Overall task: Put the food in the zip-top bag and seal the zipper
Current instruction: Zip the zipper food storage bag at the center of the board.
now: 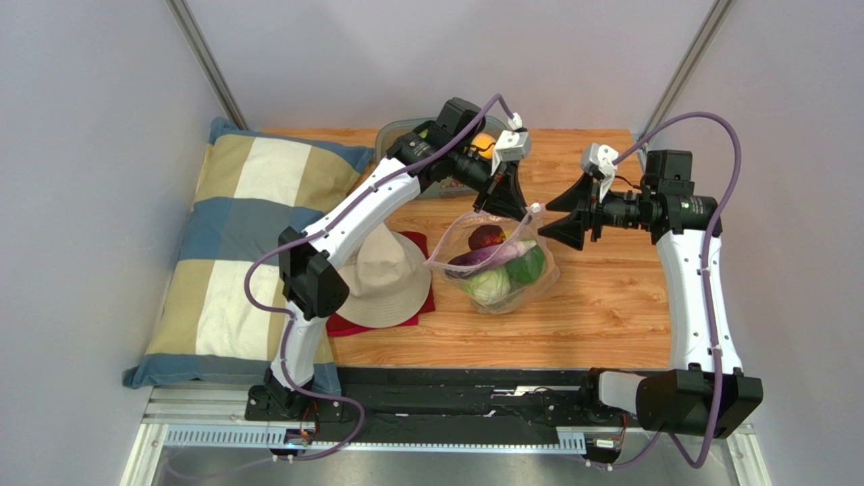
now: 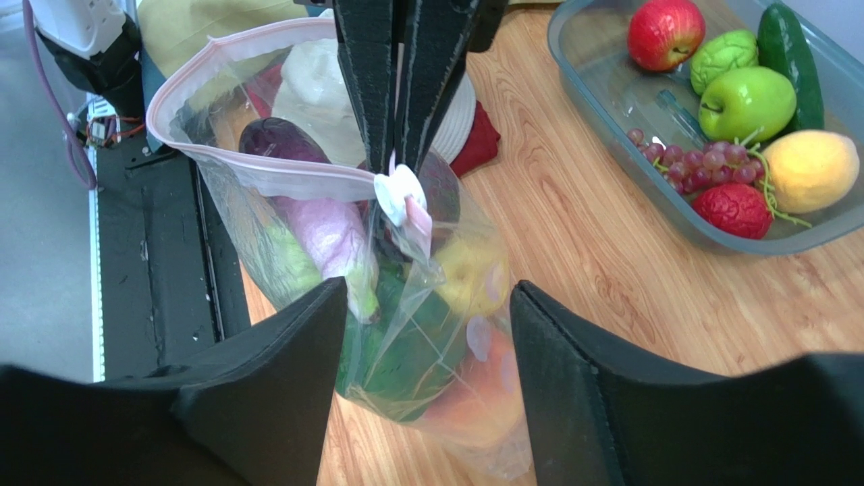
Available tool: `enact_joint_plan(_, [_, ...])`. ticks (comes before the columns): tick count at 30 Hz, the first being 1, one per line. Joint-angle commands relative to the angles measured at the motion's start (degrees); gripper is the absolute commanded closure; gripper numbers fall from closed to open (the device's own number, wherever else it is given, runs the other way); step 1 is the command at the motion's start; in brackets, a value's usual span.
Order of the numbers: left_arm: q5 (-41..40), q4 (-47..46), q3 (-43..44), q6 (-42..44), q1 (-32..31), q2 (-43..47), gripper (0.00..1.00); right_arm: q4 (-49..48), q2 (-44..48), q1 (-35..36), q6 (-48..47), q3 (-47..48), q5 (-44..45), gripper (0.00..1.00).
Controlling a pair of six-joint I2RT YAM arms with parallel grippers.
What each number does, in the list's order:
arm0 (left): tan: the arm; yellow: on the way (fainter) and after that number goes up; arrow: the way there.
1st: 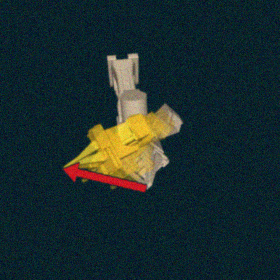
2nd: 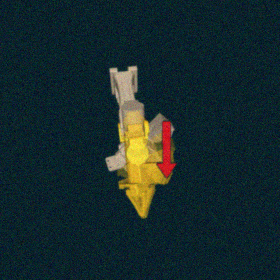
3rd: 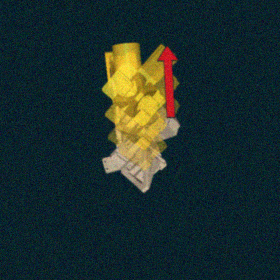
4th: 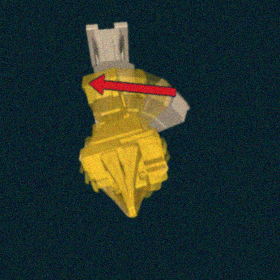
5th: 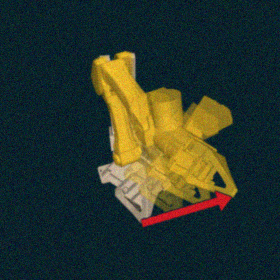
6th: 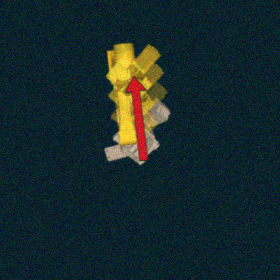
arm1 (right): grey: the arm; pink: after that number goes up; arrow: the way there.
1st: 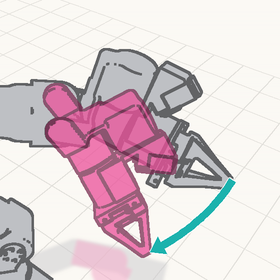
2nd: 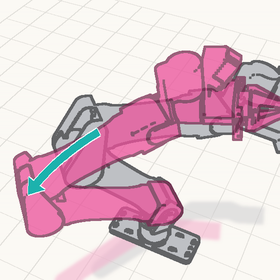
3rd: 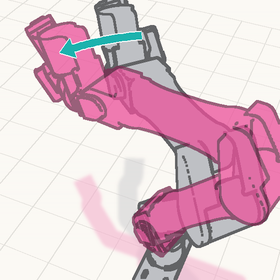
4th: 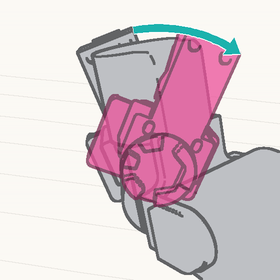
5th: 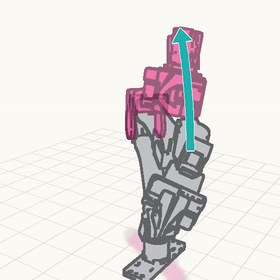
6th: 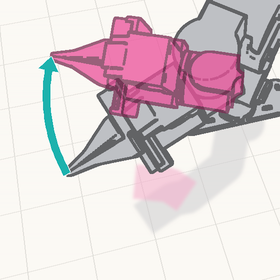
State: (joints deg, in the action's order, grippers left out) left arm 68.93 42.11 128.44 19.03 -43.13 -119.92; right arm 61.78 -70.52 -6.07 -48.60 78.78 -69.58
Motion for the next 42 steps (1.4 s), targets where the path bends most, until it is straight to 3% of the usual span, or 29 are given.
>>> enact_joint_plan(1, [3.9, -2.6, 2.2, 2.7, -0.9, 0.0, 1.0, 0.1, 0.1, 1.1, -3.6, 1.8, -2.3, 0.43])
enact_joint_plan(8, [3.9, -2.6, 1.6, 2.8, -1.3, 0.3, 0.99, 4.9, 1.2, 4.6, -10.4, 1.7, -1.1, 0.63])
enact_joint_plan(11, [3.2, -2.6, 0.4, 3.6, -1.3, 1.0, 0.97, 7.2, 1.1, 4.7, -12.8, 2.1, -0.8, 0.8])
enact_joint_plan(12, [2.8, -2.5, -0.5, 4.2, -1.3, 1.3, 0.95, 7.8, 1.0, 4.7, -13.5, 2.2, -0.5, 0.9])
enact_joint_plan(14, [1.4, -2.2, -1.1, 4.5, -1.2, 2.1, 0.86, 8.6, 1.1, 4.7, -14.9, 2.3, 0.1, 1.0])
enact_joint_plan(19, [-0.6, -0.7, -1.3, 4.1, -0.2, 3.2, 0.68, 9.9, 2.5, 4.7, -17.0, 1.8, 1.7, 1.0])
enact_joint_plan(24, [-2.8, 1.4, -1.8, 6.0, 1.4, 4.4, 0.66, 12.0, 3.4, 4.7, -18.9, 1.7, 1.7, 1.0])
enact_joint_plan(27, [-2.6, 2.5, -2.1, 7.1, 1.4, 4.7, 0.8, 12.0, 3.7, 4.7, -18.8, 1.6, 1.6, 1.0])
enact_joint_plan(28, [-2.0, 2.6, -2.1, 7.0, 1.4, 4.5, 0.87, 11.9, 3.7, 4.7, -18.7, 1.6, 1.5, 1.0])
enact_joint_plan(29, [-1.3, 2.5, -1.4, 6.9, 1.4, 4.4, 1.0, 11.8, 3.8, 4.7, -18.6, 1.6, 1.1, 0.93])
enact_joint_plan(32, [-0.7, 2.5, -0.2, 6.1, 0.7, 3.8, 1.0, 10.4, 4.0, 4.7, -17.2, 1.8, 0.5, 0.76])
enact_joint_plan(35, [-2.0, 2.6, -1.0, 8.0, -0.2, 4.5, 1.0, 6.8, 4.2, 4.7, -11.9, 1.8, 1.1, 0.73])
enact_joint_plan(37, [-2.2, 2.6, -1.4, 8.6, -0.5, 5.0, 1.0, 4.8, 4.2, 4.7, -8.5, 1.8, 1.7, 0.82])
enact_joint_plan(38, [-2.2, 2.7, -1.5, 8.5, -0.5, 5.0, 1.0, 4.6, 4.0, 4.7, -8.4, 1.9, 2.0, 0.98])
enact_joint_plan(40, [-3.4, 2.8, -1.5, 8.2, -0.5, 5.1, 1.0, 4.8, 3.7, 4.7, -8.5, 2.2, 2.3, 1.0])
enact_joint_plan(42, [-5.5, 1.8, -2.0, 7.5, -0.4, 6.3, 0.85, 5.0, 3.8, 4.7, -8.6, 2.0, 2.3, 1.0])
